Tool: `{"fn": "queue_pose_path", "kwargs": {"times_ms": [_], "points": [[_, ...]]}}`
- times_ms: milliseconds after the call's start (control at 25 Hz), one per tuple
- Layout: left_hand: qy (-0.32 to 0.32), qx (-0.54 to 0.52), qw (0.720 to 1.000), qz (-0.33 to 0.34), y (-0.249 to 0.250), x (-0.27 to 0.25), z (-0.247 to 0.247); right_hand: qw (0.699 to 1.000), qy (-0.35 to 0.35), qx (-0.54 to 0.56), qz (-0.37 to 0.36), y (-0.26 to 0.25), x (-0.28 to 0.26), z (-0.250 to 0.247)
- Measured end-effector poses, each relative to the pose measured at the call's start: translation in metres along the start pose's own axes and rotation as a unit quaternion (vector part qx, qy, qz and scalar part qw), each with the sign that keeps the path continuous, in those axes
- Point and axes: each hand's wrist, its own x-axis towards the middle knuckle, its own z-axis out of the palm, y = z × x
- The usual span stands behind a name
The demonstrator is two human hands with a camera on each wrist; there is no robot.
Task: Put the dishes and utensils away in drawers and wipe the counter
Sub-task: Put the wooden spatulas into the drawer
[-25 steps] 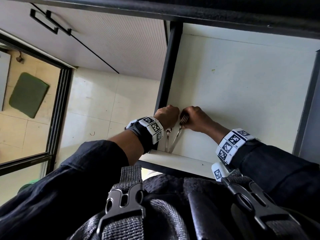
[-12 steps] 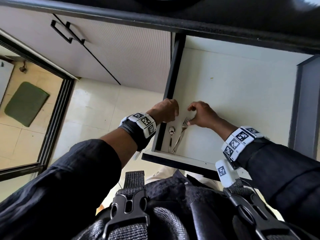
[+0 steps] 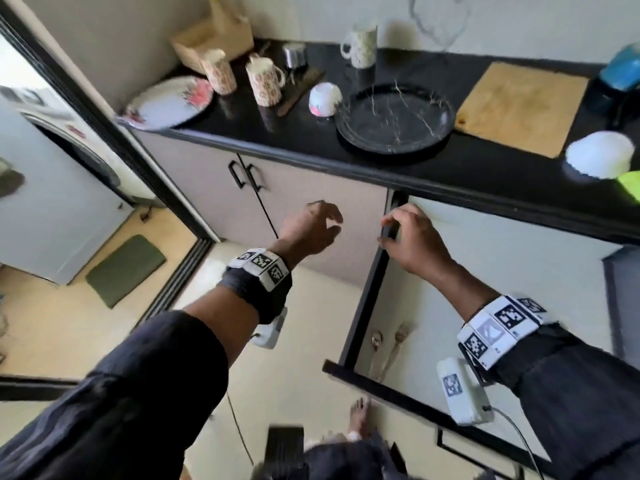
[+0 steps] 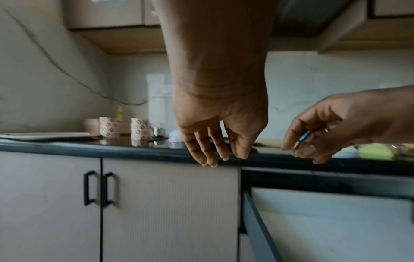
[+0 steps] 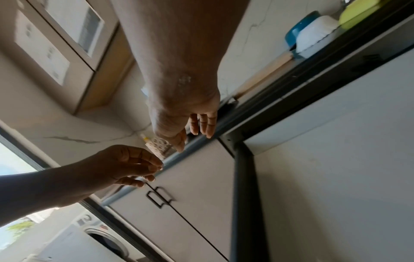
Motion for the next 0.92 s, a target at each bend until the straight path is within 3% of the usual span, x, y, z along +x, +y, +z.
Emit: {"fn": "queue_pose_path", "kwargs": {"times_ms": [160,360,720,920], "points": [[0.094,0.039,0.995,-0.001,-0.025,-0.008,-0.063,0.996,0.055,0.001,-0.070,-0.061,0.034,-0.004],[0.144,0.054,0.988,-0.008,-0.081,-0.016,-0.121,0.991,0.062,0.018,-0.121,-0.130,0.078,0.020],[0.143,0.101,0.984,-0.005,-0.261,0.004,-0.251,0.988,0.086,0.052,-0.118,-0.282,0.196,0.143],[0.136,0.097,0.985,0.043,-0.320,0.050,-0.288,0.988,0.116,0.078,-0.060,-0.302,0.241,0.179]]}}
